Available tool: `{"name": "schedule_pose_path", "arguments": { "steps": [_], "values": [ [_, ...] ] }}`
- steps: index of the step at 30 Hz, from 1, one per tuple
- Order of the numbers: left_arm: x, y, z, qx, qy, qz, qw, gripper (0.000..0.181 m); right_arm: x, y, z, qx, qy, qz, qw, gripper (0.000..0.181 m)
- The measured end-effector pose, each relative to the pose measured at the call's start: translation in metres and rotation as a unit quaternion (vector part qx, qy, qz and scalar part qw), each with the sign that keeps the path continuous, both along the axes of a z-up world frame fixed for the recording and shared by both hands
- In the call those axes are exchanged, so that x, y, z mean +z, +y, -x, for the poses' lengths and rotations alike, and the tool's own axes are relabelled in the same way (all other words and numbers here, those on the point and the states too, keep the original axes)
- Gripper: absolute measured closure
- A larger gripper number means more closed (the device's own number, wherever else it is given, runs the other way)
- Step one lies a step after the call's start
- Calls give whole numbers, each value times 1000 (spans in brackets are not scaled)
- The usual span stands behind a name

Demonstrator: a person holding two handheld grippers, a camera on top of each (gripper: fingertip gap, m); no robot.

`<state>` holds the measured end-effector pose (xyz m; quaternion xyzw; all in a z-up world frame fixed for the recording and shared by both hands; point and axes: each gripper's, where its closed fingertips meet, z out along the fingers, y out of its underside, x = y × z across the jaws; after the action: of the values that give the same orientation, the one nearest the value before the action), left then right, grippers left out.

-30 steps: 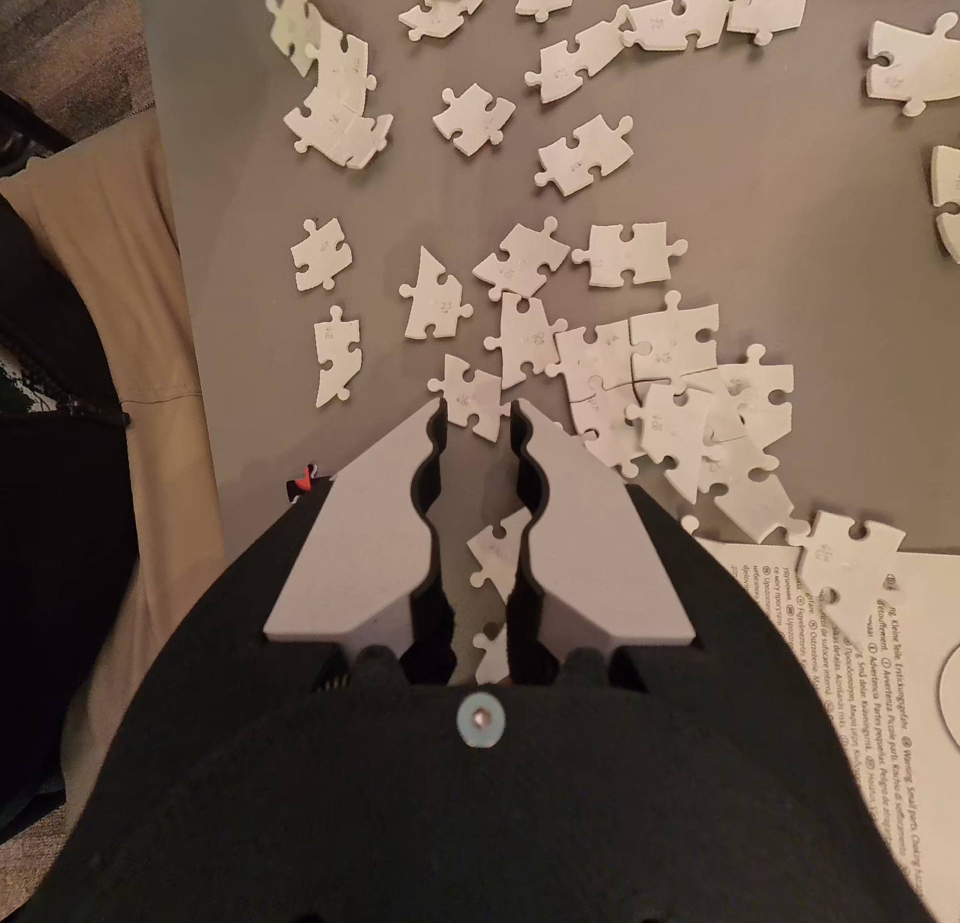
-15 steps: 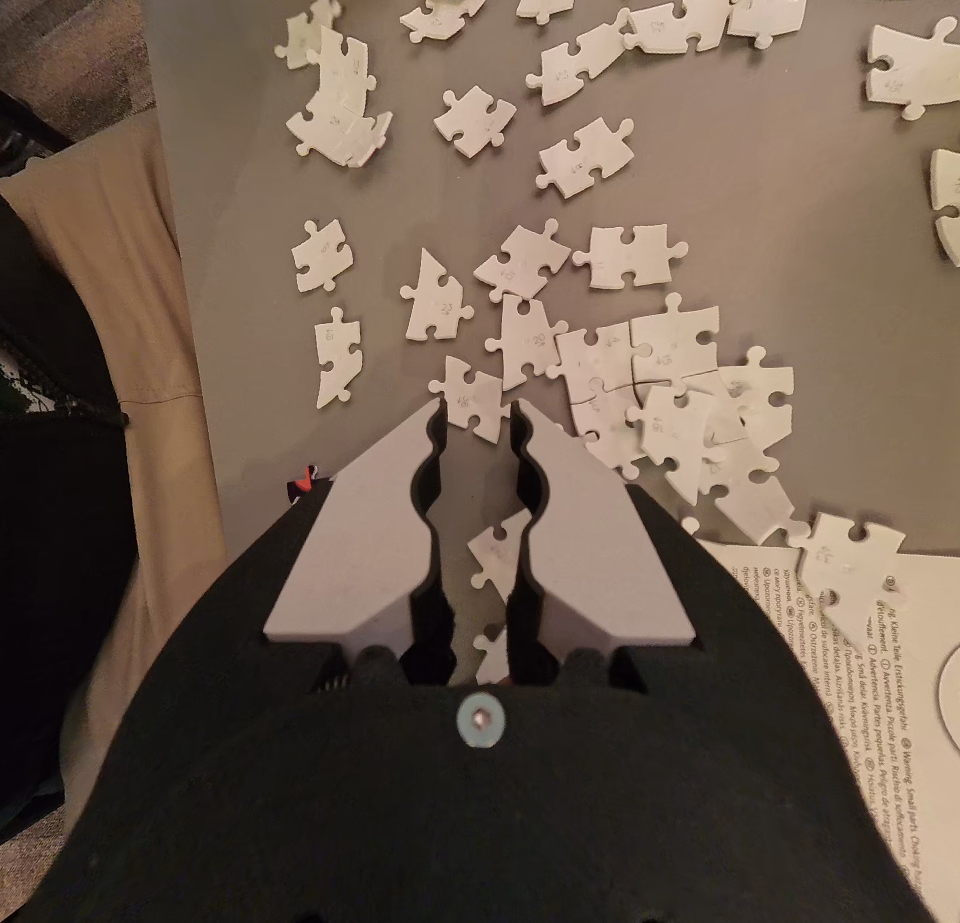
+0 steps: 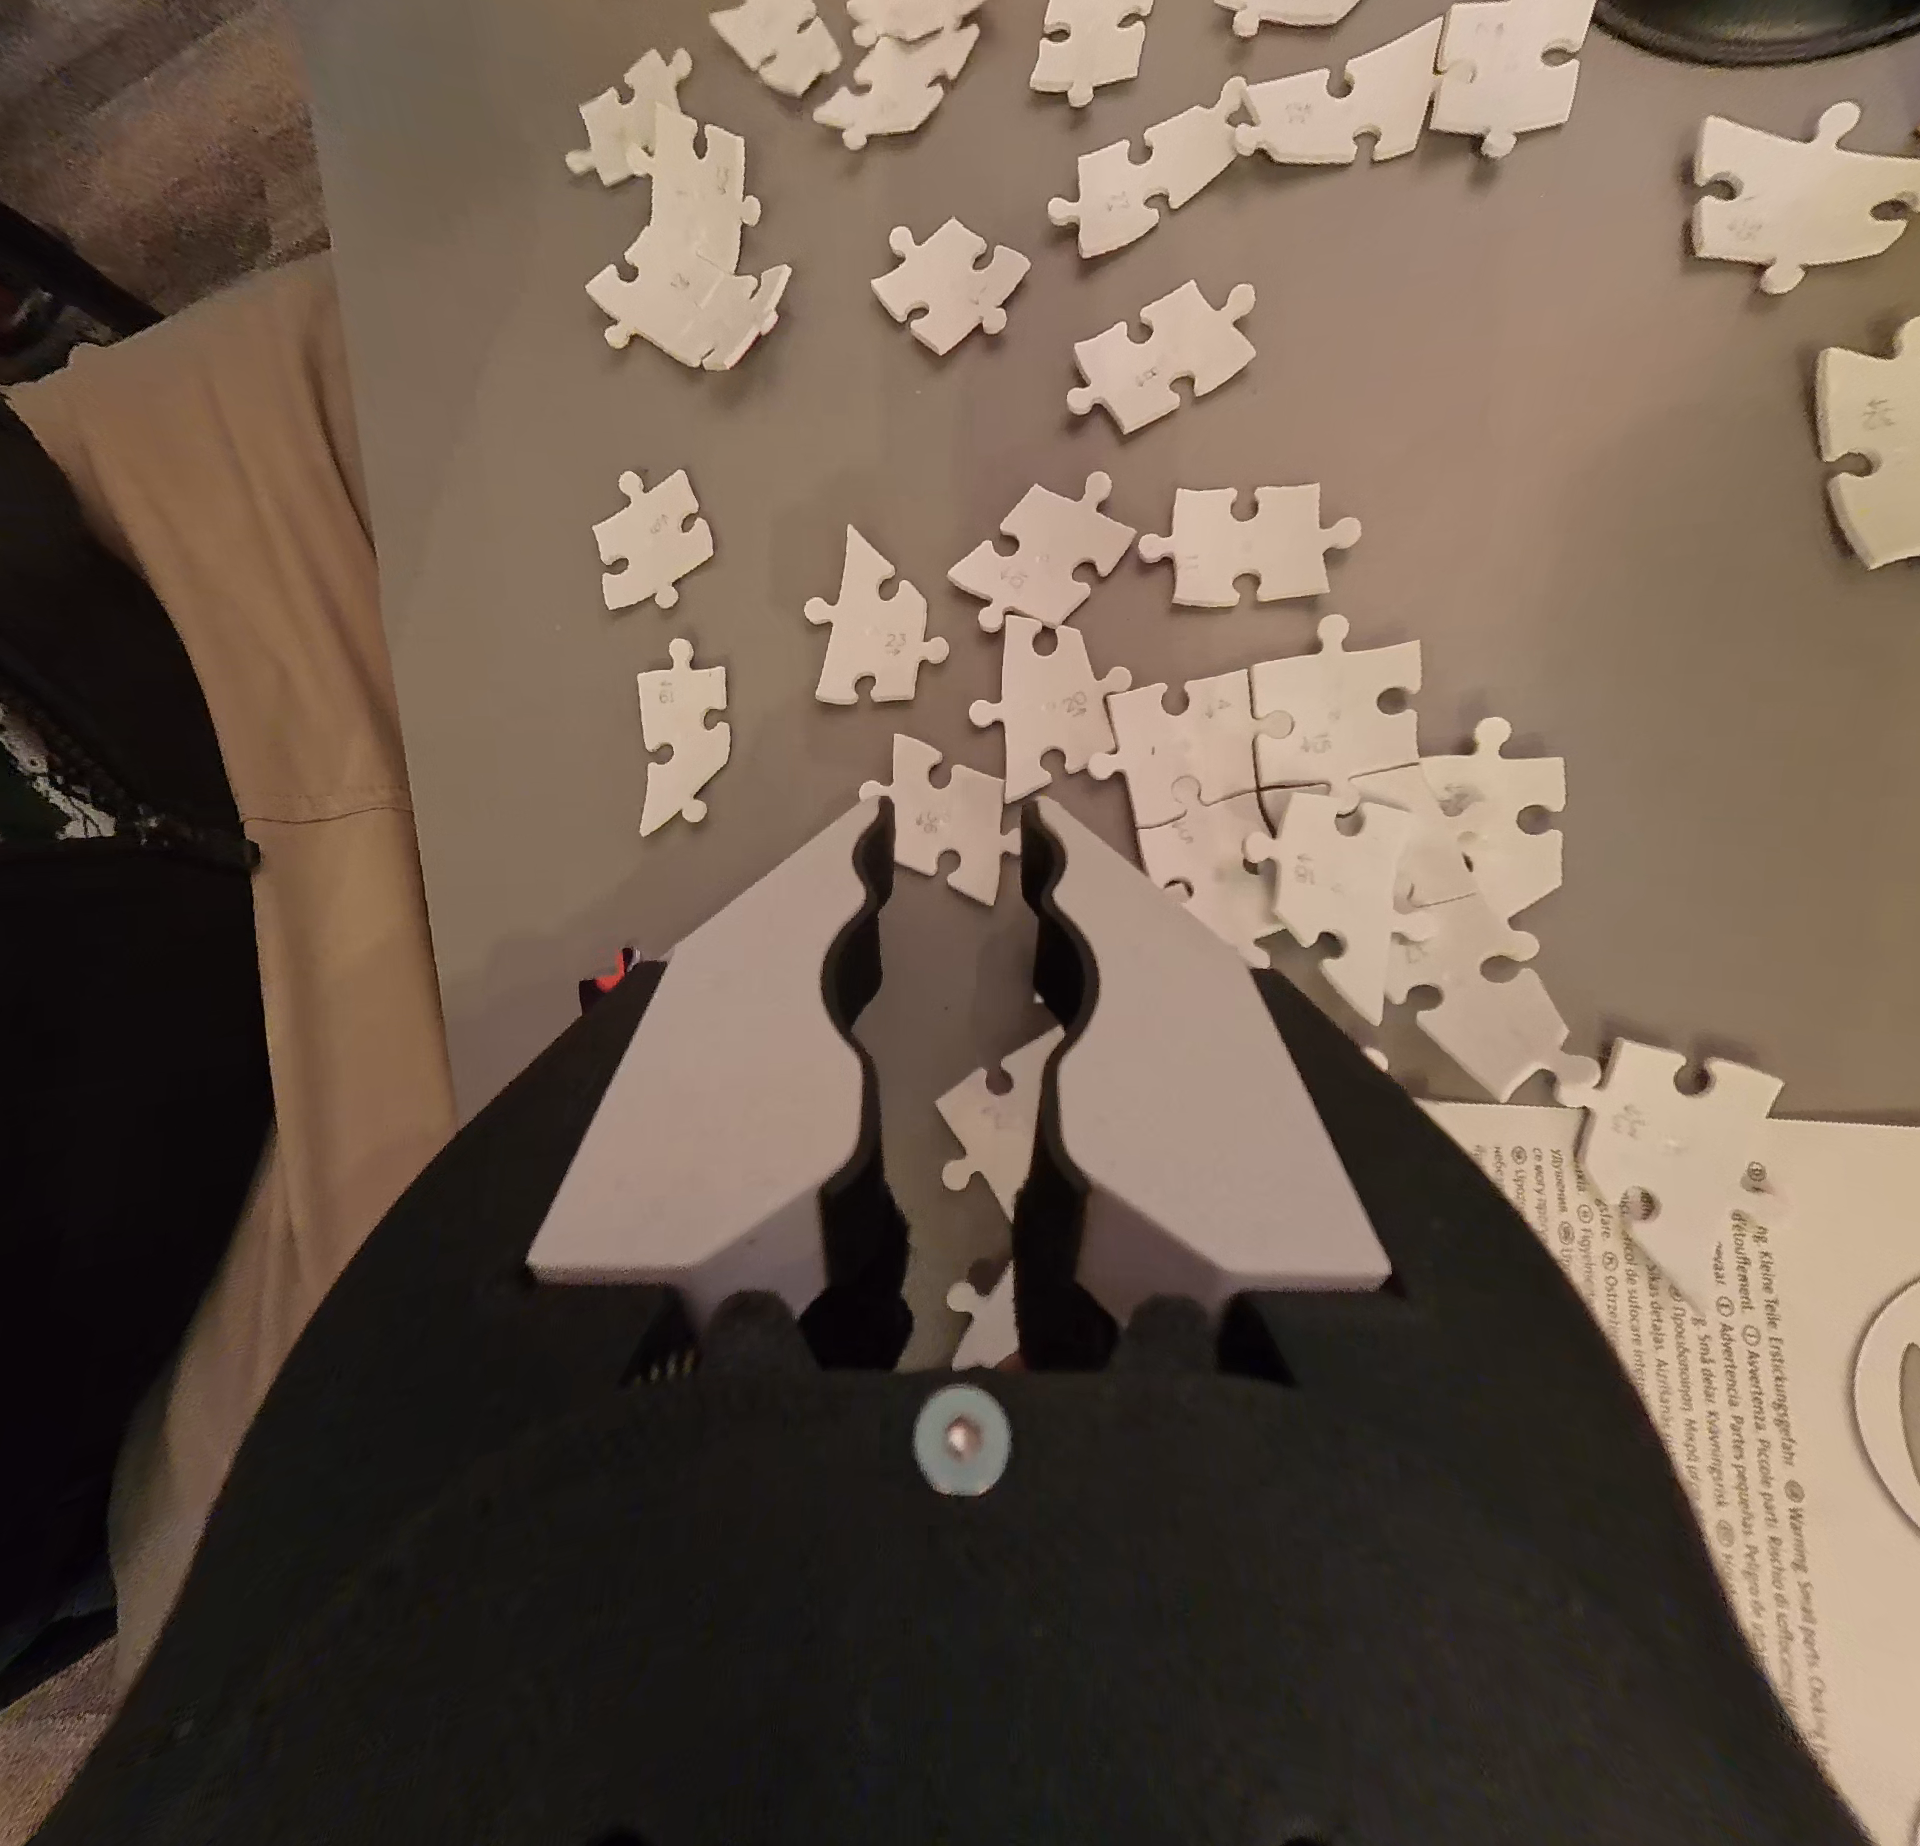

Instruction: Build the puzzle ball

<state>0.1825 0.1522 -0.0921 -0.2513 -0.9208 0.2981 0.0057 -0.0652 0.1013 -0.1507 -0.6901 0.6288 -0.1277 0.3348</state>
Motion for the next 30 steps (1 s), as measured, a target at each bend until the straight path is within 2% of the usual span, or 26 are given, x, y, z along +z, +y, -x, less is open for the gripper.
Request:
{"name": "schedule_pose_path", "arguments": {
  "steps": [8,20,26,30],
  "values": [
    [2,-4,4,8,20,8,1000,180,4,-6,-2,-12,-11,6,1000,159],
    [-18,-14,7,24,15,5,1000,172,4,-12,-3,-23,-17,11,1000,159],
    [-23,-27,0,59,2,32,998,168,4,-14,-3,-27,-20,12,999,159],
    [-31,-32,6,56,10,34,998,165,3,-15,-4,-28,-21,12,999,158]
  ]
}}
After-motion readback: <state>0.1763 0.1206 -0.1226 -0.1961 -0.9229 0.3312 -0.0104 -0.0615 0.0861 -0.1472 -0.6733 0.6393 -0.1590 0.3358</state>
